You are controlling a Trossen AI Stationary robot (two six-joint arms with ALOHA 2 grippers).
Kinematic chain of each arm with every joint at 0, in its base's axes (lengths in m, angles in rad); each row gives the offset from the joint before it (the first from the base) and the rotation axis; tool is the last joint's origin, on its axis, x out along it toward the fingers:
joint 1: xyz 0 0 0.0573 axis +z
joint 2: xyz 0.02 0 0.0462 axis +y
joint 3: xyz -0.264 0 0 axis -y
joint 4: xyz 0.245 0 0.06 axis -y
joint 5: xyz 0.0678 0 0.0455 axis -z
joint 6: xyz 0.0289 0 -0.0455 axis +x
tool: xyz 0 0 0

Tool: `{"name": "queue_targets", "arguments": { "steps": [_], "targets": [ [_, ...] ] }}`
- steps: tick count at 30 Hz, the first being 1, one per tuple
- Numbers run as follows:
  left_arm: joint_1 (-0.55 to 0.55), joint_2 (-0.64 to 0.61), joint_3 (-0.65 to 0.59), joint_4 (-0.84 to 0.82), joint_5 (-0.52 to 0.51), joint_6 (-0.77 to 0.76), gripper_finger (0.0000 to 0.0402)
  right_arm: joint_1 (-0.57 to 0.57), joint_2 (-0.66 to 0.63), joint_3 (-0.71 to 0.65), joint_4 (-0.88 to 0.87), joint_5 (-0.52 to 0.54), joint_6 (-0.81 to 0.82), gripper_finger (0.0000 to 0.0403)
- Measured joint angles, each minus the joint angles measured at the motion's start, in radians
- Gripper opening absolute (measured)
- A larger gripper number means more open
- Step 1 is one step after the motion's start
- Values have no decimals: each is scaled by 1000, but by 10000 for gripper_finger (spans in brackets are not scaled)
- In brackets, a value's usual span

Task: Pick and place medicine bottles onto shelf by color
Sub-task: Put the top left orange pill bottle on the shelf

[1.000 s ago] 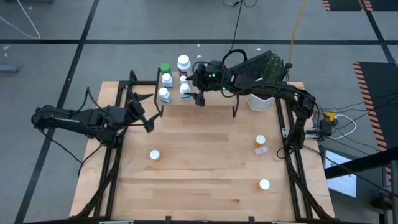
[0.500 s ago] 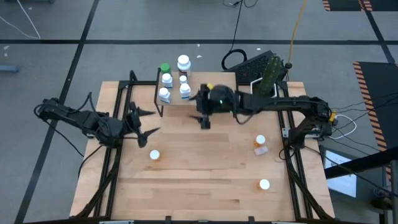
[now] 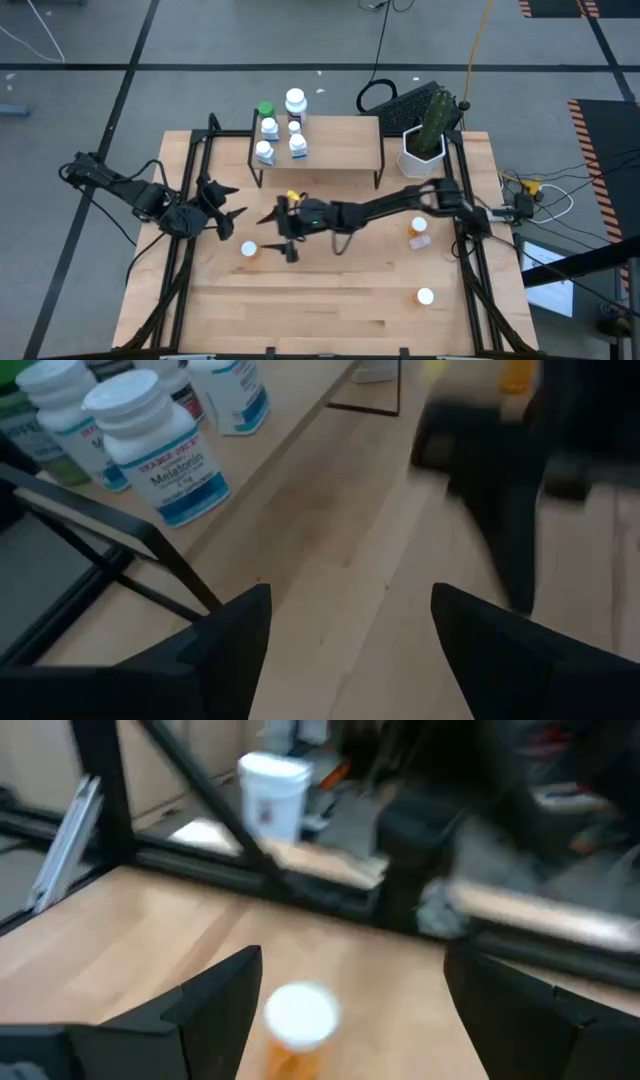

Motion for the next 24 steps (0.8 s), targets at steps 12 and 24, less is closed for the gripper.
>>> {"name": "queue_targets", "arguments": {
  "steps": [12,24],
  "targets": [
    [1,-2,0,-1,-22,54,273,-11,346,416,-160,-67,71,382],
    [1,-2,0,-1,-24,67,273,-18,356,425,-237,-118,120,317]
  ]
}}
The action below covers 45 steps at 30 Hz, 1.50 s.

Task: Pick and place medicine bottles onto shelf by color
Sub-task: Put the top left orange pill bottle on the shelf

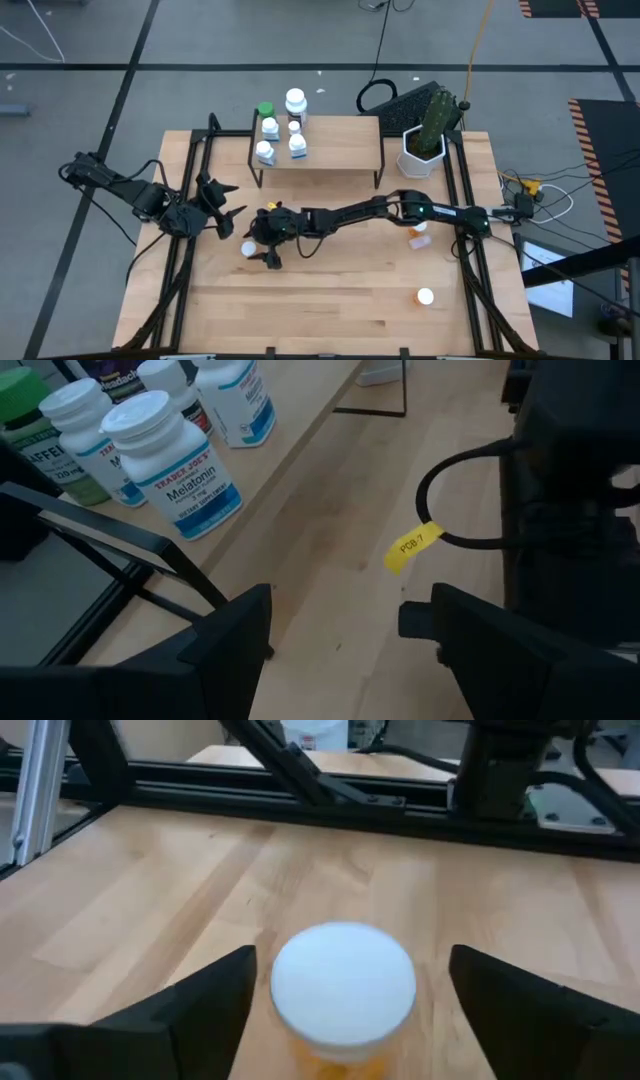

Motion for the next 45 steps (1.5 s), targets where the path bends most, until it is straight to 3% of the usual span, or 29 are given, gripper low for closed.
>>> {"name": "queue_targets", "arguments": {
  "steps": [11,17,24,30,33,39,45],
  "targets": [
    [0,0,0,0,7,-7,273,-6,-11,0,-33,-2,-8,198],
    [0,0,0,-2,31,-10,273,-5,-63,0,-183,-41,-23,209],
    [0,-1,0,-1,34,-10,273,-6,-226,-2,-466,-51,-71,205],
    [-1,-2,0,-3,69,-33,273,-37,-451,-169,-526,-12,-103,206],
    [-1,-2,0,-3,72,-33,273,-62,-596,-321,-470,84,-107,208],
    [-1,-2,0,-2,72,-11,273,-164,-865,-597,-338,385,-135,209],
    [-1,-2,0,2,56,20,273,-373,-965,-666,-289,414,-128,209]
  ]
}}
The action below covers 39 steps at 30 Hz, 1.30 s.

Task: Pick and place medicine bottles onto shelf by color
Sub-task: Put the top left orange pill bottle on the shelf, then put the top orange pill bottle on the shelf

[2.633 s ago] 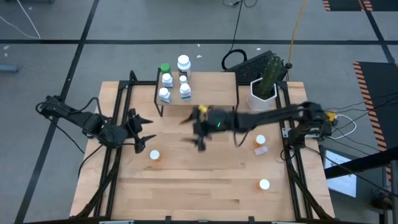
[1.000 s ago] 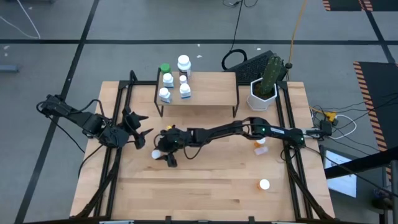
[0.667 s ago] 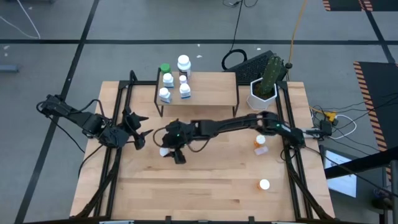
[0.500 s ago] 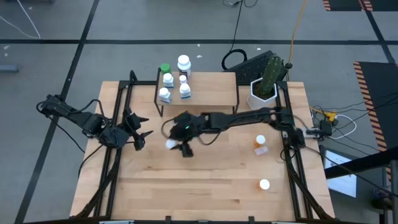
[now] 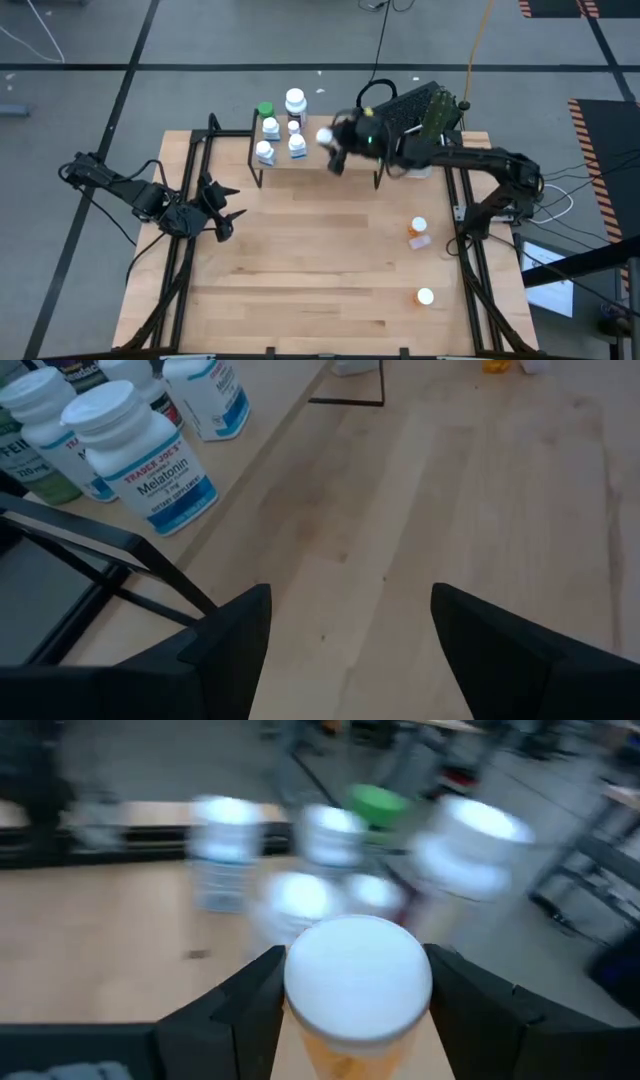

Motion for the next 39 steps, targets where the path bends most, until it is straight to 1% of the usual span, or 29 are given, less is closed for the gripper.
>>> {"name": "queue_targets", "arguments": {
  "steps": [2,6,10,13,18,21,27,30,32,36,39],
  "targets": [
    [0,0,0,4,-4,5,273,-73,17,-2,16,-53,3,209],
    [0,0,0,5,-14,7,273,-196,89,-2,140,-210,78,210],
    [0,0,0,7,-16,2,273,-264,167,-1,228,-298,141,210],
    [0,1,0,8,-16,-1,273,-286,203,8,232,-352,168,210],
    [2,1,0,15,-23,-1,273,-289,226,15,239,-358,161,210],
    [10,1,0,23,-23,2,273,-289,227,15,245,-359,155,217],
    [28,1,0,30,-24,0,273,-289,226,15,277,-350,152,261],
    [31,1,0,30,-24,-1,273,-289,226,15,277,-308,136,288],
    [31,1,0,30,-23,-1,273,-289,226,15,275,-307,129,303],
    [31,1,0,30,-21,-3,273,-289,206,15,268,-306,127,318],
    [31,1,0,30,-14,-4,273,-278,148,15,230,-303,126,319]
  ]
}}
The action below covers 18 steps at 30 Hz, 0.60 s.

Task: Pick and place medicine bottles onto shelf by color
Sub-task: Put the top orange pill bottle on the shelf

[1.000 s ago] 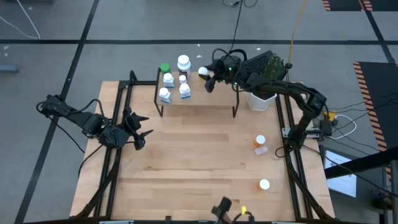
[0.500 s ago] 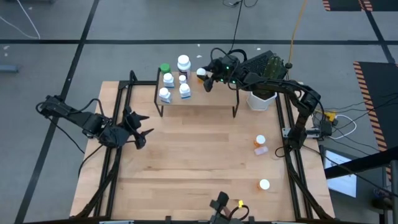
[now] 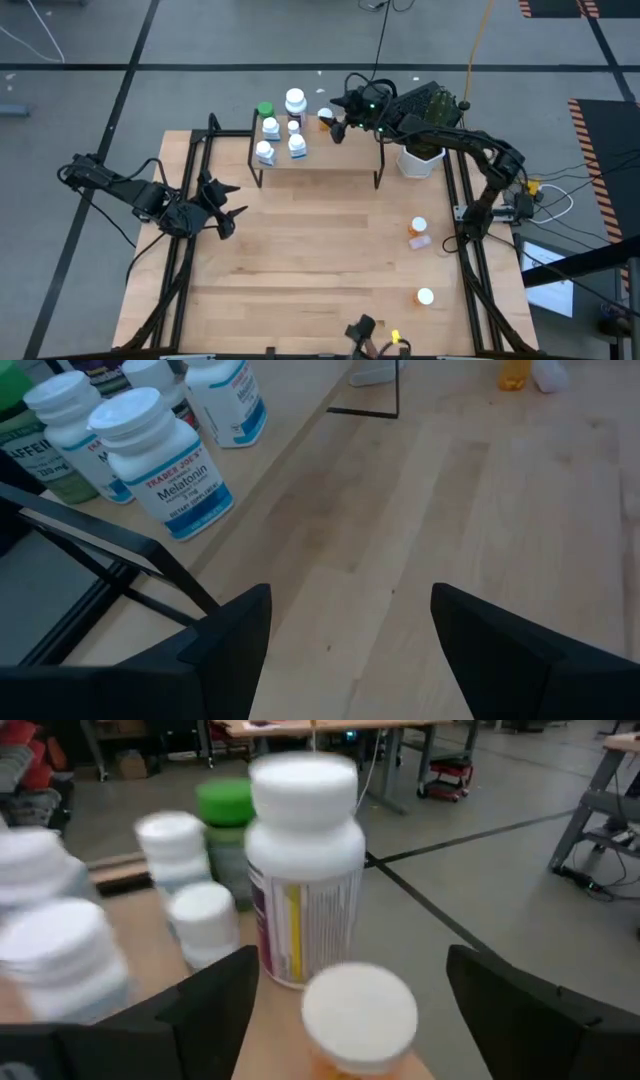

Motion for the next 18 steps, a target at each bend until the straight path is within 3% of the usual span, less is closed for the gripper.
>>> {"name": "queue_targets", "arguments": {
  "steps": [6,10,14,18],
  "targets": [
    [0,0,0,-1,11,0,273,104,-186,2,-204,12,-44,319],
    [0,0,-2,6,10,0,273,253,-276,-6,-467,164,-45,317],
    [0,0,-57,171,22,76,273,423,-350,-57,-645,363,141,316],
    [3,11,-129,402,73,254,273,576,-432,-138,-764,485,345,316]
  ]
}}
